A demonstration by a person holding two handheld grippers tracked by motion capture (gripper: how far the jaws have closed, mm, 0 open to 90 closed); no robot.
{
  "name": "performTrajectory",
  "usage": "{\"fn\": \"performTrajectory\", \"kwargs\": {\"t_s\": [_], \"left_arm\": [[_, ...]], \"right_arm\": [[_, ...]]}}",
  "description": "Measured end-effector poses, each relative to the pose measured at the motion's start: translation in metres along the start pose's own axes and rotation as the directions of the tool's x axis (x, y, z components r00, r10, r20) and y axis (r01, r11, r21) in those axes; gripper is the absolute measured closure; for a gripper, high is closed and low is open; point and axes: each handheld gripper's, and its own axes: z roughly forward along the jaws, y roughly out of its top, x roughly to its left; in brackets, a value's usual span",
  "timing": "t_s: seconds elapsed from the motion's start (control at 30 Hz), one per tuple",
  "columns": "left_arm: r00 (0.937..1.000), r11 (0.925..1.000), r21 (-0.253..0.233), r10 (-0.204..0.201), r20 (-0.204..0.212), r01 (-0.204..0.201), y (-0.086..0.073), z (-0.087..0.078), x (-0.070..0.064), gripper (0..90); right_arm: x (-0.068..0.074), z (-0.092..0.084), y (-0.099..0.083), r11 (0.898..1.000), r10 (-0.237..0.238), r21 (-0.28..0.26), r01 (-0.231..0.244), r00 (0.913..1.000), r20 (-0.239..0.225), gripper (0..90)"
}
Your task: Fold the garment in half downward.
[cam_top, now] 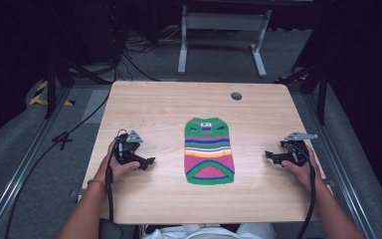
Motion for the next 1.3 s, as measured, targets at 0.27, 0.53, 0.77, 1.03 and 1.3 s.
{"fn": "performTrajectory", "kwargs": {"t_s": [0.27, 0.53, 0.77, 1.03, 1.3], "left_arm": [[1.0000, 1.0000, -0.003, -0.006, 0.003, 0.006, -0.001, 0.000, -0.001, 0.4], [0.9999, 1.0000, -0.003, -0.004, -0.013, 0.004, -0.001, -0.001, 0.000, 0.4], [0.9985, 0.9999, 0.017, 0.002, 0.055, -0.002, 0.006, -0.008, 0.007, 18.4], [0.9963, 0.9964, 0.037, 0.075, 0.042, -0.076, 0.047, -0.002, 0.016, 27.3], [0.9910, 0.9933, -0.007, 0.116, 0.068, -0.115, 0.092, 0.019, 0.013, 32.1]], "right_arm": [[0.000, 0.000, 0.000, 1.000, -0.005, 0.001, 0.005, 1.0000, -0.001, 14.6], [0.001, -0.001, 0.000, 1.000, 0.005, 0.004, -0.005, 1.0000, 0.008, 14.7], [0.002, -0.002, 0.005, 0.999, -0.016, 0.029, 0.017, 0.9994, -0.031, 21.5], [0.015, -0.003, 0.047, 0.997, -0.078, -0.029, 0.076, 0.9949, -0.065, 39.1], [0.034, 0.020, 0.092, 0.992, -0.126, -0.037, 0.122, 0.9862, -0.108, 46.9]]}}
